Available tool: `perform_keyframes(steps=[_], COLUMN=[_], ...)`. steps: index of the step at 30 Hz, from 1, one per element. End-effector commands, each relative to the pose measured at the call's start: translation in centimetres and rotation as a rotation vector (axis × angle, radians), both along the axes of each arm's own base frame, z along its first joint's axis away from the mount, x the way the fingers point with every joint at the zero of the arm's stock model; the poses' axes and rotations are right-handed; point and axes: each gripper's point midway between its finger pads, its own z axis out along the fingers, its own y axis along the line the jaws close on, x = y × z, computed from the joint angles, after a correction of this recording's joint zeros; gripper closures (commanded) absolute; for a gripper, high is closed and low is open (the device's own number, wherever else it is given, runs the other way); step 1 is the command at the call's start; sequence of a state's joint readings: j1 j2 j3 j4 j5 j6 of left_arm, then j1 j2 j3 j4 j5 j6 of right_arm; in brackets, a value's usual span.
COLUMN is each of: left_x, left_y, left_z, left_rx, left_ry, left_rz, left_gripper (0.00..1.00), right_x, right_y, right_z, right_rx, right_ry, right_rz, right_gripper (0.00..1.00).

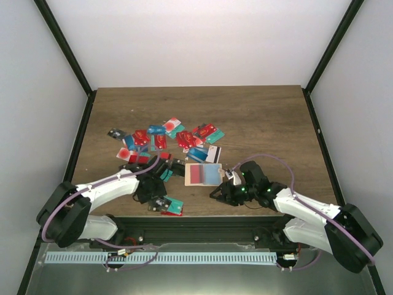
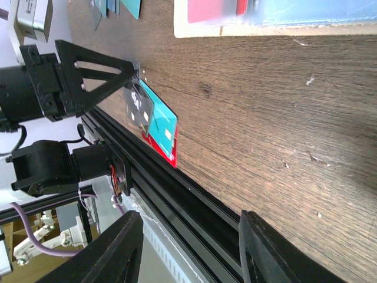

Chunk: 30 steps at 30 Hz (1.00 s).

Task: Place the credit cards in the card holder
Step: Move the credit card to the center of the board.

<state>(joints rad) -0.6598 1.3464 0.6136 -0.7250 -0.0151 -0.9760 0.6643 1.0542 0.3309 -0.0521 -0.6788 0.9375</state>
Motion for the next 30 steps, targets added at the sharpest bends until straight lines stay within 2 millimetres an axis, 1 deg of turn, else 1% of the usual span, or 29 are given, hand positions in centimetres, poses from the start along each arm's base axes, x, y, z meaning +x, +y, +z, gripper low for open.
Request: perform_keyframes(steps=[1, 4, 8, 13, 18, 22, 30], left_x=[-5.8, -5.6, -4.6, -3.1, -1.6, -0.9, -0.8], left_y=[-2.9, -4.0, -4.3, -4.7, -4.9, -5.2, -5.9], left_z=[-3.3, -3.0, -2.1, -0.6, 1.3, 2.6, 4.2], left_rx=[-0.122, -0.136, -0.117, -0.102, -0.077, -0.078, -0.132], left_ry=[0.226, 0.223, 0.194, 0.140, 0.084, 0.047, -0.006], left_rz=[0.016, -0.004, -0.024, -0.059, -0.112, -0.173, -0.292], left_gripper=[0.38, 0.38, 0.38, 0.38, 0.37, 0.38, 0.39], right_x=[0.0, 0.0, -0.6, -2.5, -4.7, -5.4, -6.2], right_y=[0.1, 0.1, 0.6, 2.9, 5.1, 6.1, 8.0], right_z=[0.1, -0.1, -0.3, -0.7, -1.6, -2.0, -3.6], right_rx=[0.006, 0.006, 0.004, -0.007, -0.034, -0.058, -0.060], right_ry=[-0.010, 0.001, 0.021, 0.038, 0.070, 0.075, 0.125], right_rz=[-0.008, -0.015, -0.011, 0.027, 0.066, 0.061, 0.018], right_gripper=[0.53, 0.53, 0.53, 0.53, 0.54, 0.54, 0.54])
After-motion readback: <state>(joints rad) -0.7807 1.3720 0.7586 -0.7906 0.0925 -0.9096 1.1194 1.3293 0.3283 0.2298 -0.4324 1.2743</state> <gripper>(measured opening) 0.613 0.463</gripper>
